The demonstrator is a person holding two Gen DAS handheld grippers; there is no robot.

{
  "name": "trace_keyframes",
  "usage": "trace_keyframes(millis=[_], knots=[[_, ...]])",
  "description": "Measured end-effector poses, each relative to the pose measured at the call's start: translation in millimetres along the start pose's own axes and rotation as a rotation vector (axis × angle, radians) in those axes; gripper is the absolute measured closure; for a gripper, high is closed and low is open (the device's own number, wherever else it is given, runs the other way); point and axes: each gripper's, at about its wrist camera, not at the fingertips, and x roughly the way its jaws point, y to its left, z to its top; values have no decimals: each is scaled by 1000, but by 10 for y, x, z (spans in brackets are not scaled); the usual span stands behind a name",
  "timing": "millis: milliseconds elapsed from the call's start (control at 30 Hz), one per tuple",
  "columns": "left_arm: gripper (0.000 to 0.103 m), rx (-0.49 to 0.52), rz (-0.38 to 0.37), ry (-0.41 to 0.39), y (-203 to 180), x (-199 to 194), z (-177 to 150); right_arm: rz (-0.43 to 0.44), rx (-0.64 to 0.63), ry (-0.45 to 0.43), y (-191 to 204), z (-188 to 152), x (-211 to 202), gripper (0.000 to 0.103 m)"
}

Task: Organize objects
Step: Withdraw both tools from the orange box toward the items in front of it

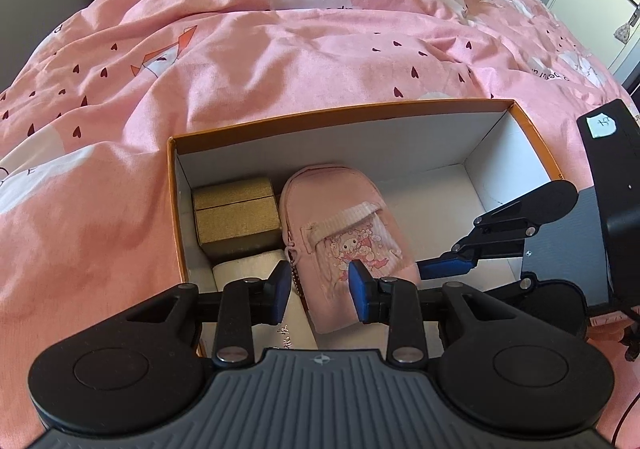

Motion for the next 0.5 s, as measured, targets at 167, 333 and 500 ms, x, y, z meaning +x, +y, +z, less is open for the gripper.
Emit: trace_keyframes(millis=[167, 333, 500], knots=[[65, 6, -21, -33, -57, -143, -62, 0, 21, 2, -13, -14, -76, 75], [65, 15, -34, -79, -159, -406, -149, -47, 25, -49, 73, -68, -313, 67], [65, 17, -68, -143, -329, -761, -355, -103, 74, -162, 183, -170, -676, 65]])
